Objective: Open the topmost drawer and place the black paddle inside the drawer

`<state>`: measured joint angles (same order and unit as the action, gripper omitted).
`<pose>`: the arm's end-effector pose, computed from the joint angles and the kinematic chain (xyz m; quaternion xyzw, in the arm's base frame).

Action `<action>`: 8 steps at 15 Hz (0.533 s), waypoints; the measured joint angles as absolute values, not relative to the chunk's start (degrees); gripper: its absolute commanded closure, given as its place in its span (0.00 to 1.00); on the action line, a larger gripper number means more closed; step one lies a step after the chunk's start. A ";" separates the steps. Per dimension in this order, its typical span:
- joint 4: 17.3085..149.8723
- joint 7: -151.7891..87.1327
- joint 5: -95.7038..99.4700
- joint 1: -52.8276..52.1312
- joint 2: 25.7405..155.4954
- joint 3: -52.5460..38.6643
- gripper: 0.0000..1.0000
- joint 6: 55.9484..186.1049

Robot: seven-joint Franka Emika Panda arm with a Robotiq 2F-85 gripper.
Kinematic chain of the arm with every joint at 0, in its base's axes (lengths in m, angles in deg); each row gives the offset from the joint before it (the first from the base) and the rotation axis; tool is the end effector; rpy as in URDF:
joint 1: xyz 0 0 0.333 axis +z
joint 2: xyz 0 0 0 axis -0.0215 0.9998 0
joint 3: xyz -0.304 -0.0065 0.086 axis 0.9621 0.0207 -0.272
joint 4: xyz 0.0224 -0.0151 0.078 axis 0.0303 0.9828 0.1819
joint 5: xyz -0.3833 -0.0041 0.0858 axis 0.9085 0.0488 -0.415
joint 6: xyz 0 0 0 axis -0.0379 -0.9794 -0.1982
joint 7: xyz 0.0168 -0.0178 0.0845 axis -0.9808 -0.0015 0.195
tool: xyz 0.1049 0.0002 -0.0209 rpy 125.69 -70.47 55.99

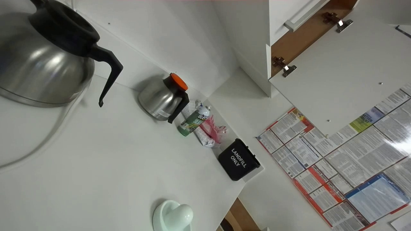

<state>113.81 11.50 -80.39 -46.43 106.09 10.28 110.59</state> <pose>0.2393 -0.4762 0.1358 -0.6620 0.6471 -0.1831 0.3308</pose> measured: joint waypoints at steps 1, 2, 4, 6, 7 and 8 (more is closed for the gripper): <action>113.49 11.50 -81.55 -46.41 106.64 9.57 1.00 110.54; 113.18 11.50 -82.27 -46.35 107.15 9.16 1.00 110.49; 112.65 11.50 -83.55 -46.17 107.91 8.29 1.00 110.08; 112.08 11.50 -84.44 -45.59 108.40 7.42 1.00 109.83; 111.74 11.49 -84.83 -45.15 108.65 7.03 1.00 109.73; 111.42 11.47 -85.29 -44.67 108.89 6.64 1.00 109.67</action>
